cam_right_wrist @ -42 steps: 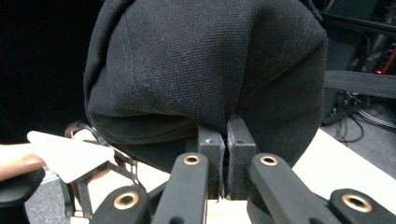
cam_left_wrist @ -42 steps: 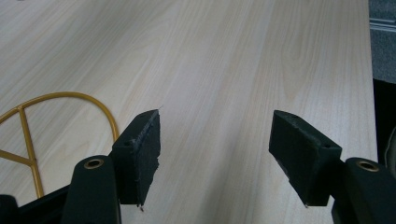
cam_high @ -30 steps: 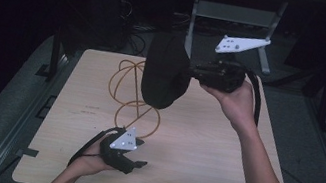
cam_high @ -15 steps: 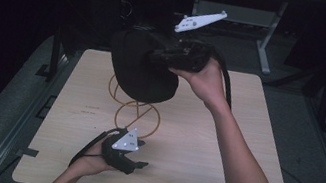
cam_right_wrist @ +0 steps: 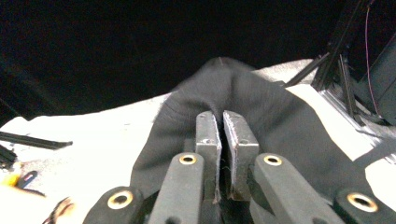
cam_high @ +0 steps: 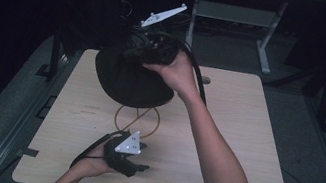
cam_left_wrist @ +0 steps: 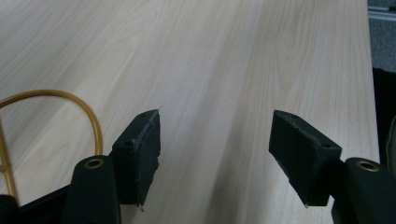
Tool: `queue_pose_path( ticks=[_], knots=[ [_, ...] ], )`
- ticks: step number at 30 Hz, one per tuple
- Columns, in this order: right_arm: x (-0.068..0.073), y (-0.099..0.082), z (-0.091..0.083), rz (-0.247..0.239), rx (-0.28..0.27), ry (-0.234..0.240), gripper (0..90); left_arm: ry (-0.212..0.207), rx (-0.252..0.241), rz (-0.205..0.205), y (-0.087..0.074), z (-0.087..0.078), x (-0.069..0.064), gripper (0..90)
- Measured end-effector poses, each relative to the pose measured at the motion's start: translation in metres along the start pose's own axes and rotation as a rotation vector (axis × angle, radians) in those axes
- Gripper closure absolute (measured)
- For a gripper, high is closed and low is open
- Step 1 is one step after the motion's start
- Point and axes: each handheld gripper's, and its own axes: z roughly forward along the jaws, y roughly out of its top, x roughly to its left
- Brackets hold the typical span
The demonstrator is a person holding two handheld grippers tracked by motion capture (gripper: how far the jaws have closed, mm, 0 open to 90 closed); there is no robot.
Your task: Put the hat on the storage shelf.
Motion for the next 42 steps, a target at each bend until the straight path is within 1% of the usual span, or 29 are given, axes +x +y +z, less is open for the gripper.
queue_pose_path(
  ticks=[1,3,4,5,6,7,8,9,10,11,12,13,16,17,18,20,22,23,24,26,28,29,30,32,37,39,42],
  knots=[
    [0.000,0.000,0.004,0.009,0.008,0.000,81.3,0.001,0.000,0.004,0.000,0.001,-0.001,33.9],
    [0.000,0.000,0.012,0.025,-0.005,-0.031,70.3,0.001,-0.003,0.007,0.000,0.001,-0.002,33.9],
    [0.001,-0.001,0.015,0.021,-0.005,-0.045,64.3,0.001,-0.007,0.007,0.000,0.001,-0.003,33.9],
    [0.001,-0.001,0.016,0.019,0.001,-0.058,61.0,0.001,-0.009,0.005,0.001,0.001,-0.003,33.9],
    [0.001,-0.002,0.017,0.010,0.010,-0.071,60.7,0.000,-0.009,0.004,0.001,0.000,-0.003,33.9],
    [0.001,-0.002,0.016,0.013,0.010,-0.066,59.5,0.001,-0.010,-0.003,0.000,0.000,-0.003,33.9],
    [0.001,-0.004,0.014,0.012,0.003,-0.063,57.4,0.005,-0.010,-0.003,0.000,0.000,-0.002,33.9],
    [0.000,-0.006,0.012,0.008,-0.004,-0.076,55.7,0.008,-0.014,-0.010,-0.001,-0.001,-0.002,33.9],
    [0.000,-0.008,0.009,0.018,-0.009,-0.080,54.9,0.008,-0.014,-0.009,-0.001,-0.001,-0.001,33.9],
    [-0.002,-0.010,0.007,0.016,-0.012,-0.076,53.6,0.012,-0.017,-0.015,-0.002,-0.001,-0.002,33.9],
    [-0.003,-0.013,0.004,0.028,-0.020,-0.075,51.3,0.013,-0.012,-0.013,-0.003,-0.002,-0.002,33.9],
    [-0.003,-0.015,0.002,0.036,-0.026,-0.077,50.2,0.016,-0.010,-0.012,-0.003,-0.003,-0.002,33.9],
    [-0.006,-0.025,-0.006,0.051,-0.041,-0.068,47.5,0.018,-0.020,-0.026,-0.004,-0.003,-0.001,33.9],
    [-0.007,-0.028,-0.007,0.055,-0.038,-0.066,46.4,0.017,-0.020,-0.029,-0.004,-0.003,-0.002,33.9],
    [-0.008,-0.030,-0.008,0.057,-0.031,-0.062,45.0,0.019,-0.016,-0.022,-0.004,-0.003,-0.002,33.9],
    [-0.010,-0.036,-0.012,0.064,-0.023,-0.062,43.3,0.023,-0.021,-0.027,-0.005,-0.002,-0.002,33.4],
    [-0.011,-0.042,-0.017,0.074,-0.038,-0.055,41.9,0.025,-0.027,-0.038,-0.006,-0.001,-0.002,33.0],
    [-0.011,-0.046,-0.020,0.093,-0.043,-0.051,40.6,0.026,-0.026,-0.039,-0.006,-0.001,-0.002,32.9],
    [-0.013,-0.048,-0.022,0.088,-0.045,-0.054,39.8,0.028,-0.028,-0.042,-0.006,-0.001,-0.002,32.8],
    [-0.014,-0.054,-0.028,0.096,-0.056,-0.059,38.6,0.030,-0.034,-0.059,-0.007,0.000,-0.002,31.7],
    [-0.015,-0.060,-0.034,0.103,-0.072,-0.054,37.5,0.030,-0.022,-0.053,-0.007,0.000,-0.002,30.3],
    [-0.015,-0.062,-0.036,0.104,-0.074,-0.055,37.0,0.032,-0.013,-0.044,-0.008,0.000,-0.001,29.6],
    [-0.015,-0.064,-0.038,0.106,-0.076,-0.060,36.6,0.034,-0.013,-0.038,-0.008,0.000,-0.001,29.0],
    [-0.016,-0.070,-0.042,0.107,-0.077,-0.064,35.8,0.037,-0.021,-0.047,-0.009,-0.001,-0.002,28.6],
    [-0.022,-0.084,-0.052,0.135,-0.077,-0.078,32.8,0.048,-0.034,-0.058,-0.009,-0.001,-0.002,27.3],
    [-0.023,-0.089,-0.056,0.146,-0.072,-0.088,28.8,0.049,-0.038,-0.054,-0.008,-0.001,-0.002,27.0],
    [-0.025,-0.094,-0.062,0.151,-0.062,-0.100,27.1,0.049,-0.043,-0.058,-0.008,0.000,-0.003,26.2]
  ],
)
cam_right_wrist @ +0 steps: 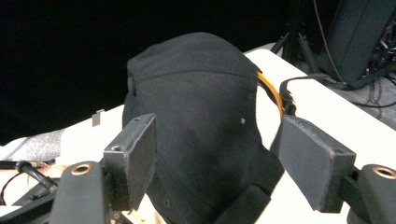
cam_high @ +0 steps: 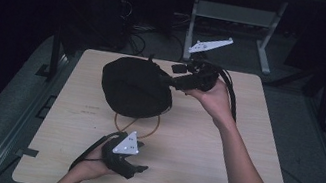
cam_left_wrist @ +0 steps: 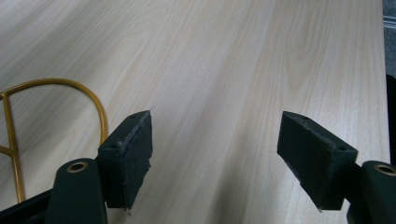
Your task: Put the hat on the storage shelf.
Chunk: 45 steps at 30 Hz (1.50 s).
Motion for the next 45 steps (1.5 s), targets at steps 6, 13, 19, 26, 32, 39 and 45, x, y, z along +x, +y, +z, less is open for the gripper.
queue_pose_path(
  ticks=[6,13,19,26,32,39,45],
  knots=[
    [-0.004,-0.007,-0.014,0.015,-0.005,-0.022,24.0,-0.007,-0.022,-0.003,0.001,-0.002,0.000,26.0],
    [-0.006,-0.018,-0.026,0.016,-0.006,-0.041,22.2,-0.014,-0.024,0.004,0.001,-0.002,-0.001,26.0],
    [-0.011,-0.031,-0.033,0.032,0.001,-0.048,21.8,-0.014,-0.021,0.004,0.002,0.001,-0.003,25.9],
    [-0.020,-0.050,-0.043,0.075,-0.001,-0.066,19.4,-0.008,-0.022,0.002,0.001,0.002,-0.002,26.0],
    [-0.028,-0.067,-0.049,0.106,0.004,-0.086,19.2,-0.009,-0.032,-0.010,0.002,0.001,-0.001,26.0],
    [-0.034,-0.085,-0.053,0.131,0.009,-0.083,18.9,-0.010,-0.029,-0.007,0.002,0.002,-0.001,26.0],
    [-0.040,-0.102,-0.053,0.158,0.020,-0.082,18.9,-0.013,-0.028,-0.011,0.003,0.002,0.000,26.5]
  ],
)
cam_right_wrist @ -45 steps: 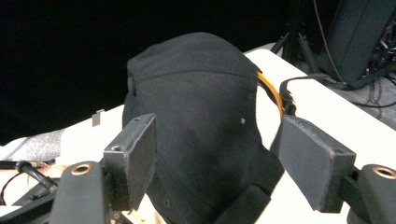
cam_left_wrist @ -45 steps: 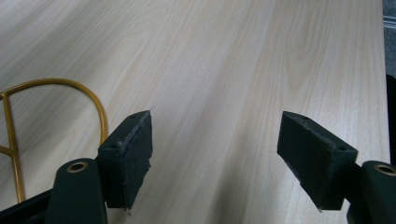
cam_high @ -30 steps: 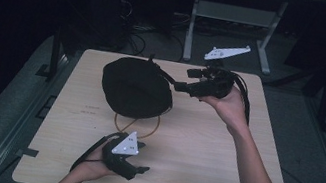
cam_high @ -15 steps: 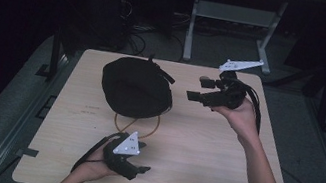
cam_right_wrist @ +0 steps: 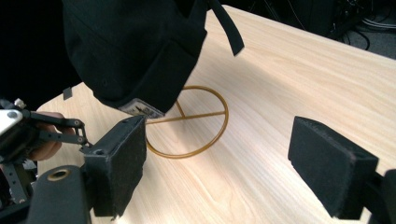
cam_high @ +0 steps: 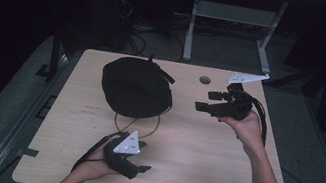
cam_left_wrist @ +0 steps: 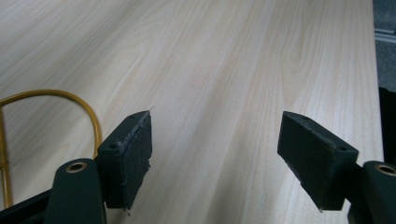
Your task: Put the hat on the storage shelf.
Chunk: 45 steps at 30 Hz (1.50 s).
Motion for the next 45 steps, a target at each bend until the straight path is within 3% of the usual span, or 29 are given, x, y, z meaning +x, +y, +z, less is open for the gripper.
queue_pose_path(
  ticks=[24,45],
  knots=[
    [-0.030,-0.052,-0.022,0.101,0.007,-0.043,18.7,-0.007,-0.004,-0.024,0.001,0.002,-0.001,26.4],
    [-0.047,-0.103,-0.043,0.169,0.023,-0.081,18.2,-0.012,-0.014,-0.047,-0.002,0.001,0.001,26.3]
  ],
)
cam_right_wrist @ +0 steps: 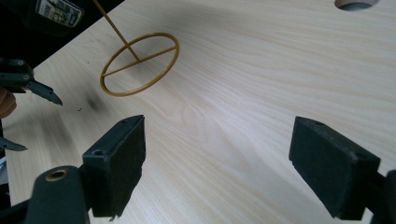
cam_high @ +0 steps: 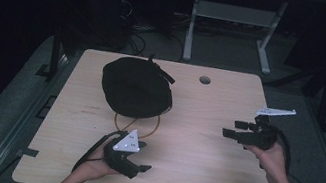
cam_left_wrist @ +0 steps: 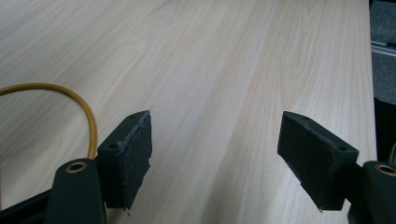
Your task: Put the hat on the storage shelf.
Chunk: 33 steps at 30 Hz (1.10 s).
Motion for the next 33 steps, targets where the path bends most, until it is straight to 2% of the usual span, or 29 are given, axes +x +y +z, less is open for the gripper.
queue_pose_path(
  ticks=[6,8,16,18,33],
  knots=[
    [-0.004,-0.017,-0.006,0.019,-0.011,0.004,18.1,0.005,-0.003,0.001,0.000,-0.001,0.000,26.3],
    [-0.006,-0.022,-0.009,0.027,-0.023,0.004,18.2,0.003,-0.011,-0.011,-0.001,-0.001,0.000,26.3],
    [-0.009,-0.044,-0.019,0.047,-0.010,-0.002,18.2,0.002,0.005,-0.004,-0.002,0.001,-0.001,26.2],
    [-0.006,-0.049,-0.021,0.032,-0.012,-0.018,18.4,0.001,0.005,-0.004,-0.002,0.001,-0.001,26.3],
    [0.004,-0.079,-0.032,0.013,-0.009,-0.018,18.5,0.008,0.009,0.006,-0.003,0.000,-0.002,26.2]
  ],
)
